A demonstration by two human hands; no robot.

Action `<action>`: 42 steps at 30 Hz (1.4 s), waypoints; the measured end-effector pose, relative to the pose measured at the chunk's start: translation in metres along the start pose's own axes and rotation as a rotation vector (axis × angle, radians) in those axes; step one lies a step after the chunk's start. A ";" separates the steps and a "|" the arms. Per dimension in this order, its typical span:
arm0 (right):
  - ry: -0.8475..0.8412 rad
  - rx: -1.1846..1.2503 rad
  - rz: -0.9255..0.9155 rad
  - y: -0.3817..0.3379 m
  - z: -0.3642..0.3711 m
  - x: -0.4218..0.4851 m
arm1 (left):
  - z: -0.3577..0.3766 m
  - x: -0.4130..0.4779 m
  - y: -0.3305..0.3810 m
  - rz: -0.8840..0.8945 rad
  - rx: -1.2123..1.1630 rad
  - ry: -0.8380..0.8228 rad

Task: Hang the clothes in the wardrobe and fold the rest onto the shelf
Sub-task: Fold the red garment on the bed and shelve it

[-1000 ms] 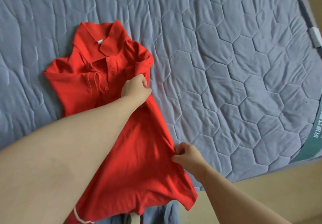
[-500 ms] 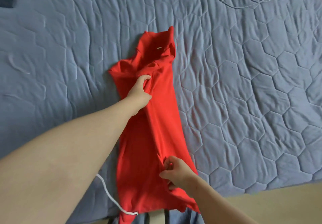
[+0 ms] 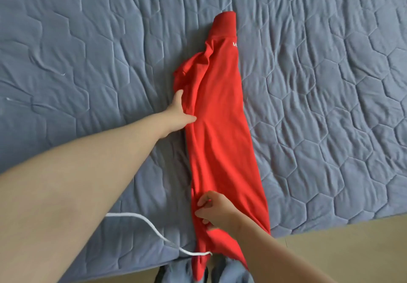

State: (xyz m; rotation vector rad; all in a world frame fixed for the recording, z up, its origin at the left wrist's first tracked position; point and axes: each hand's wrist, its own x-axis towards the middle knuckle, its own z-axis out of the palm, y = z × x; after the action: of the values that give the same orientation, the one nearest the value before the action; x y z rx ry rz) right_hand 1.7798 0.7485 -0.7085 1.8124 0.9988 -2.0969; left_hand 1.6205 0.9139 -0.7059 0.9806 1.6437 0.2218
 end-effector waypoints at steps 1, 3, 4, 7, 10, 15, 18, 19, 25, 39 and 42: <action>0.012 -0.003 0.010 0.004 0.000 0.000 | 0.002 -0.005 -0.009 -0.001 -0.008 -0.003; 0.068 -0.019 0.029 0.013 -0.001 -0.003 | 0.008 -0.017 -0.028 -0.001 0.032 0.003; 0.106 -0.019 0.041 0.018 -0.002 -0.005 | 0.011 -0.024 -0.039 -0.018 0.057 0.013; 0.237 -0.012 0.051 0.032 -0.009 -0.012 | 0.024 -0.043 -0.066 -0.140 0.026 0.062; 0.336 -0.087 0.042 0.047 -0.018 -0.022 | 0.044 -0.063 -0.084 -0.242 -0.087 0.037; 0.465 -0.162 0.038 0.074 -0.031 -0.038 | 0.085 -0.106 -0.113 -0.296 -0.113 -0.083; 0.469 -0.234 0.052 0.089 -0.035 -0.045 | 0.101 -0.129 -0.127 -0.345 -0.097 -0.101; 0.463 -0.234 0.059 0.093 -0.037 -0.046 | 0.104 -0.136 -0.130 -0.351 -0.099 -0.095; 0.432 -0.207 0.061 0.106 -0.029 -0.045 | 0.117 -0.177 -0.158 -0.400 -0.050 -0.143; 0.735 -0.124 0.058 0.108 -0.027 -0.039 | 0.171 -0.181 -0.146 -0.144 -0.061 0.221; 0.644 -0.108 0.097 0.116 -0.031 -0.038 | 0.182 -0.179 -0.146 -0.214 0.062 0.182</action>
State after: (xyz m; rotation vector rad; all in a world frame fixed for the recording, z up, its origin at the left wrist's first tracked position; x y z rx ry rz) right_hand 1.8776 0.6694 -0.7148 2.4762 1.0903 -1.3809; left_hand 1.7109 0.6352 -0.7262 0.8424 1.9178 0.1184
